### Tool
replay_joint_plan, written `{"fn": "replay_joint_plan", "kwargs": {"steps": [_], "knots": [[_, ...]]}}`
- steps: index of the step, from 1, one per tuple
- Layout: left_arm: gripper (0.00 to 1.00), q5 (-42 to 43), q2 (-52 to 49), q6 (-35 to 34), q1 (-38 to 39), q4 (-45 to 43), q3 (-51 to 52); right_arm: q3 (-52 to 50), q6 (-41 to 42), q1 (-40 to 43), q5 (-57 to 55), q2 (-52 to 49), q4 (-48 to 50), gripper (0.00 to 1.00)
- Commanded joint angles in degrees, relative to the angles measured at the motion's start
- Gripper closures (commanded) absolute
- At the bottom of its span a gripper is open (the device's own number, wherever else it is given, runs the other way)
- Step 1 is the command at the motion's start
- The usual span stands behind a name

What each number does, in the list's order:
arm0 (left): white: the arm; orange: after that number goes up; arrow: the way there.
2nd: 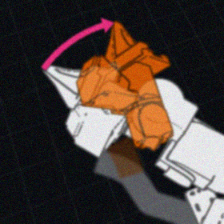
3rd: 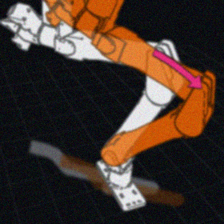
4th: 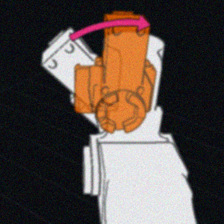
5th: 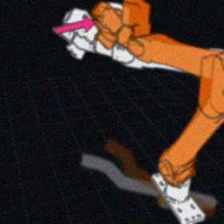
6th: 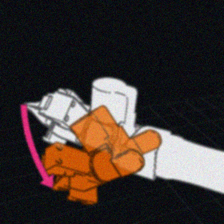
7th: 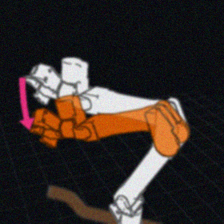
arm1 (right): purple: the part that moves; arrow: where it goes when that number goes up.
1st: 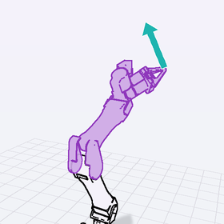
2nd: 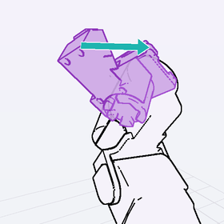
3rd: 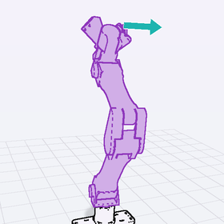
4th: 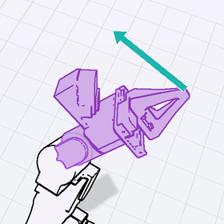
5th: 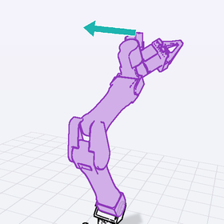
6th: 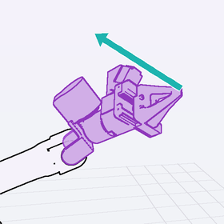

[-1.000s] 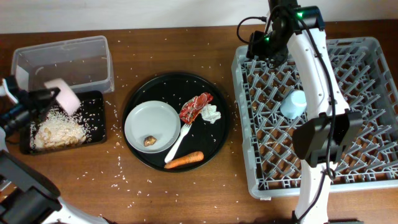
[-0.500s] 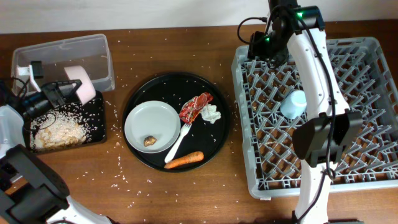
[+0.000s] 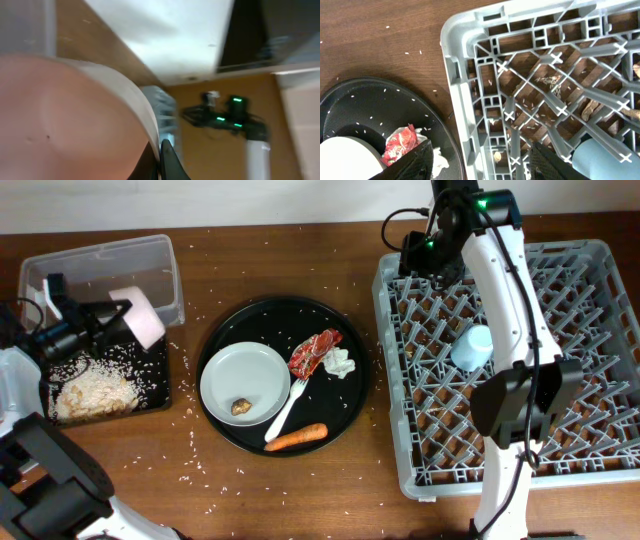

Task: Sort waste into correct bins and load items into the dishwasher rack
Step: 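Return the empty pink bowl to the round tray with the left gripper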

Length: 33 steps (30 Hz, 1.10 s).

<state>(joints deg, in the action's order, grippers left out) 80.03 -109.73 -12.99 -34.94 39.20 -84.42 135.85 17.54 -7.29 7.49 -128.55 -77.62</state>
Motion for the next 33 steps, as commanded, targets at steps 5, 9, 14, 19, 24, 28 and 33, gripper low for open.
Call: {"fn": "replay_joint_plan", "kwargs": {"steps": [5, 9, 14, 19, 24, 28, 33], "knots": [[1.00, 5.95, 1.97, -5.60, -0.63, -2.82, -1.09, 0.57, -0.85, -0.20, -0.74, 0.55, -0.79, 0.39], [1.00, 8.66, 2.16, -9.27, -0.22, -4.26, -1.14, 0.57, -0.81, -0.15, -1.33, 0.55, -0.61, 0.39], [1.00, -0.17, 4.68, -9.75, 6.08, -13.99, -1.77, 0.57, -0.81, -0.15, -1.29, 0.55, -1.22, 0.39], [1.00, -7.19, 6.21, -5.14, 21.09, -26.53, -2.32, 0.57, -0.81, -0.15, -1.31, 0.55, -1.11, 0.39], [1.00, -48.87, 6.03, 7.85, 40.06, -11.91, -2.32, 0.61, -0.81, 0.39, -1.29, 0.55, -0.96, 0.40], [1.00, -73.81, 5.62, 18.62, 55.06, -10.93, -2.32, 0.61, -0.81, 1.38, -0.35, 0.55, -0.79, 0.39], [1.00, -91.71, 1.77, 20.61, 65.18, -11.02, -2.29, 0.61, -0.81, 1.31, -0.22, 0.55, -0.63, 0.39]]}}
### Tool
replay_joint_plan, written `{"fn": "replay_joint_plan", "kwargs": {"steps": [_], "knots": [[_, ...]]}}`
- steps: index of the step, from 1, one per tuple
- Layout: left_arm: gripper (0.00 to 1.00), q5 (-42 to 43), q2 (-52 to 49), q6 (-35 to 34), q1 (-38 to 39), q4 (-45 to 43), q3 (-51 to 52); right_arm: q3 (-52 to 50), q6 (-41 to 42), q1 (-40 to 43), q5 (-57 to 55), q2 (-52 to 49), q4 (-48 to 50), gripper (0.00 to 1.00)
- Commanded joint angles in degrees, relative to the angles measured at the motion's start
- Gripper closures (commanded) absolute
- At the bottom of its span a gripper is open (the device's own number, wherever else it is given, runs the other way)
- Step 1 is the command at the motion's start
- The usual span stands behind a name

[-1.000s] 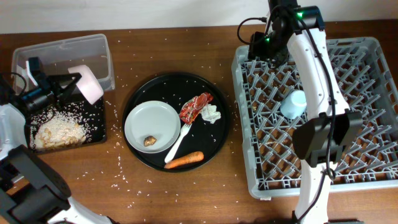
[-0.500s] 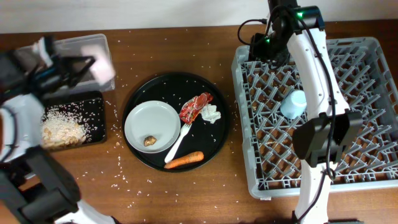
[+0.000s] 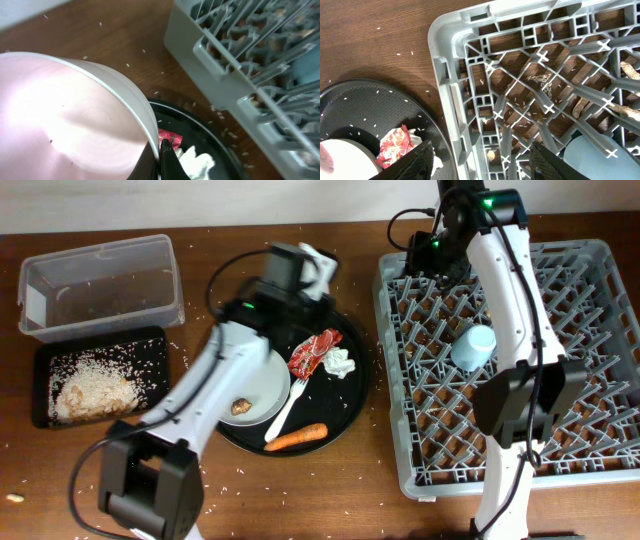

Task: Sort waste into correct bins and load items into the dishwasher rack
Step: 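Return the empty pink bowl to the round tray with the left gripper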

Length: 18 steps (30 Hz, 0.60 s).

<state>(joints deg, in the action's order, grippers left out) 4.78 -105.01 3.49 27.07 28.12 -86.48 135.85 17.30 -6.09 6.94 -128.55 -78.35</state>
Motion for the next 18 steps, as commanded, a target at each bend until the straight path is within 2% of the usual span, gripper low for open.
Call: {"fn": "replay_joint_plan", "kwargs": {"steps": [1, 9, 11, 13, 14, 18], "knots": [[1.00, -16.44, -3.85, 4.11, 3.65, 0.11, -0.24, 0.61, -0.57, 0.11, 0.33, 0.55, 0.11, 0.39], [0.99, -15.93, -6.01, 1.49, 3.82, 2.34, -0.24, 0.61, -0.59, 0.11, 1.46, 0.55, 0.13, 0.39], [0.85, -15.93, -6.12, -0.85, 3.72, 3.96, -0.24, 0.61, -0.59, 0.11, 1.64, 0.55, 0.13, 0.39], [0.76, -14.64, -6.32, -1.53, 3.41, 4.83, -0.24, 0.61, -0.59, 0.11, 1.66, 0.55, 0.13, 0.39], [0.76, -13.68, -6.32, -1.57, 3.06, 4.96, -0.24, 0.61, -0.57, 0.11, 1.66, 0.55, 0.13, 0.39], [0.69, -12.72, -6.12, -8.90, 0.13, 5.97, -1.20, 0.61, -0.59, -0.22, 2.99, 0.55, 0.33, 0.39]]}}
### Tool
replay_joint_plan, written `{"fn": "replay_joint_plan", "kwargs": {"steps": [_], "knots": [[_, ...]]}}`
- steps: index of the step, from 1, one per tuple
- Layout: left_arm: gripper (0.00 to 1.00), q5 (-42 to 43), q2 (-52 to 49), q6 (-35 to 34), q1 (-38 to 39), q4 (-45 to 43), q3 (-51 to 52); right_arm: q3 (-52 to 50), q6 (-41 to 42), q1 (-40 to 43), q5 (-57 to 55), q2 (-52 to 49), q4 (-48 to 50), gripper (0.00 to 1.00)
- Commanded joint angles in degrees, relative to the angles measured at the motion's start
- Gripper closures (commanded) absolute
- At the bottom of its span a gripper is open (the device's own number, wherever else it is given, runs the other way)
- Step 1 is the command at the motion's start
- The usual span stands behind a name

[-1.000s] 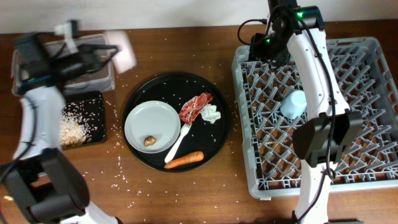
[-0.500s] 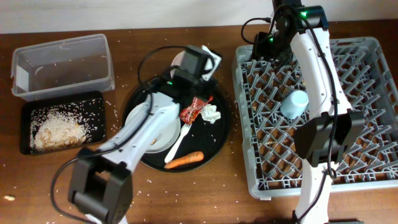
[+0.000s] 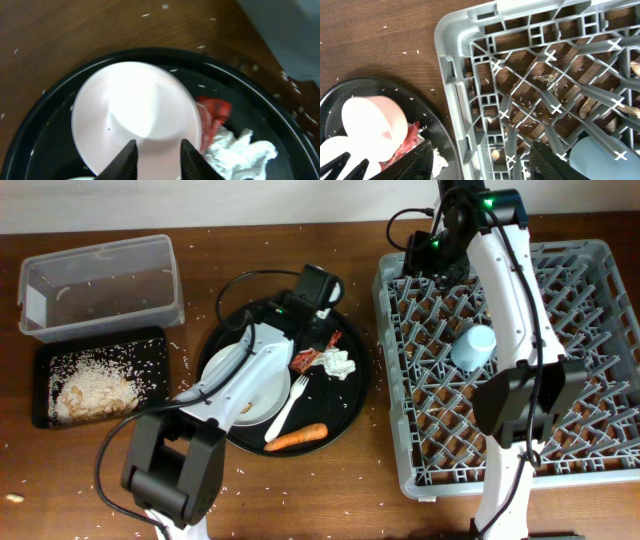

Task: Sort waste into correct bins and load items into the dishwasher rack
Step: 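Return the empty pink bowl to the round tray with the left gripper, then grasp the pink bowl with the right gripper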

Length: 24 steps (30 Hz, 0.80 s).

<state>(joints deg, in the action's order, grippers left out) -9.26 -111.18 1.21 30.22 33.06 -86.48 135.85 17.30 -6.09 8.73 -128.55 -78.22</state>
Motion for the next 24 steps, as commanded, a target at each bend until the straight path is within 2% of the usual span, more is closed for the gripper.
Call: {"fn": "replay_joint_plan", "kwargs": {"steps": [1, 6, 8, 10, 15, 17, 20, 24], "knots": [[0.66, 2.99, 0.31, -8.11, -4.85, 2.99, -3.17, 0.61, -0.59, -0.66, 1.20, 0.55, 0.39, 0.39], [0.54, 13.03, 0.90, -8.28, -14.25, 12.79, -13.79, 0.59, -0.59, -6.49, 1.31, 0.57, 2.99, 0.39], [0.45, 15.63, 0.94, -8.28, -18.58, 13.20, -15.02, 0.55, -0.57, -11.69, -1.16, 0.09, 6.34, 0.39], [0.41, 15.72, 0.94, -8.26, -21.42, 13.70, -14.99, 0.44, -0.52, -15.06, -5.01, -1.05, 7.87, 0.39], [0.39, 15.69, 0.92, -8.26, -26.29, 14.93, -14.93, 0.44, 0.13, -20.02, -6.25, -5.05, 8.44, 0.39], [0.39, 15.72, 0.92, -8.28, -27.61, 15.61, -14.93, 0.44, 4.26, -20.70, -6.23, -6.80, 7.98, 0.41], [0.39, 15.69, 0.92, -8.26, -27.89, 16.41, -14.93, 0.44, 7.23, -20.70, -6.16, -9.03, 7.65, 0.41], [0.39, 15.69, 0.92, -8.26, -27.89, 16.72, -14.93, 0.31, 7.26, -20.79, -5.33, -11.34, 7.30, 0.42]]}}
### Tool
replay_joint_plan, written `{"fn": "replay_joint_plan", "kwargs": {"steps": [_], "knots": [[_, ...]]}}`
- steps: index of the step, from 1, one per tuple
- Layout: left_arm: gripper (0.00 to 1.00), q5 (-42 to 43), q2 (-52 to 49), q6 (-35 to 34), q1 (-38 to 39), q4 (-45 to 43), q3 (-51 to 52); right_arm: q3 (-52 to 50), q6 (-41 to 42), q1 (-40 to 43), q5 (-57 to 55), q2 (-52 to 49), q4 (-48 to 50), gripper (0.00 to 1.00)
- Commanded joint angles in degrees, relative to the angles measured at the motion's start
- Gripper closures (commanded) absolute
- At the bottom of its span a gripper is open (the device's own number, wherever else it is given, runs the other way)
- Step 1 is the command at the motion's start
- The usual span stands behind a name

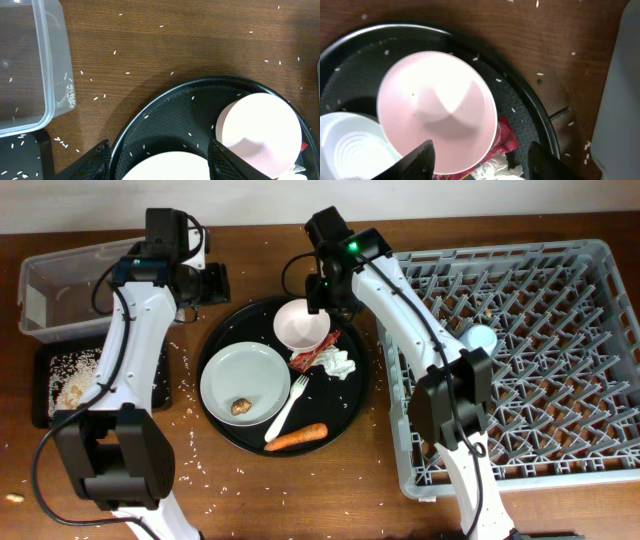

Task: Sort waste into correct bins and load items into the dishwasher rack
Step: 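Grasp the pink bowl with the right gripper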

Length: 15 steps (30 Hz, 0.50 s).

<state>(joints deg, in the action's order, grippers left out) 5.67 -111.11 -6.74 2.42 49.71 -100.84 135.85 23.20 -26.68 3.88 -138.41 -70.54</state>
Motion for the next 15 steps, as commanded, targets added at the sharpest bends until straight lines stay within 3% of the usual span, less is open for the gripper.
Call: {"fn": "replay_joint_plan", "kwargs": {"steps": [1, 4, 10, 15], "knots": [[0.39, 0.76, 0.85, -0.31, -0.09, 0.07, -0.57, 0.22, 1.73, -0.28, -0.24, -1.70, -0.59, 0.43], [0.39, 0.76, 0.85, -0.31, -0.09, 0.11, -0.57, -0.33, 3.69, -0.33, 0.39, -2.84, -0.70, 0.51], [0.39, 0.76, 0.85, -0.31, -0.07, 0.52, -0.57, -0.33, 4.33, -0.37, 2.56, -5.79, -1.44, 0.53], [0.39, 0.76, 0.85, -0.31, -0.07, 0.52, -0.57, -0.33, 4.35, -1.36, 2.99, -6.99, -0.33, 0.66]]}}
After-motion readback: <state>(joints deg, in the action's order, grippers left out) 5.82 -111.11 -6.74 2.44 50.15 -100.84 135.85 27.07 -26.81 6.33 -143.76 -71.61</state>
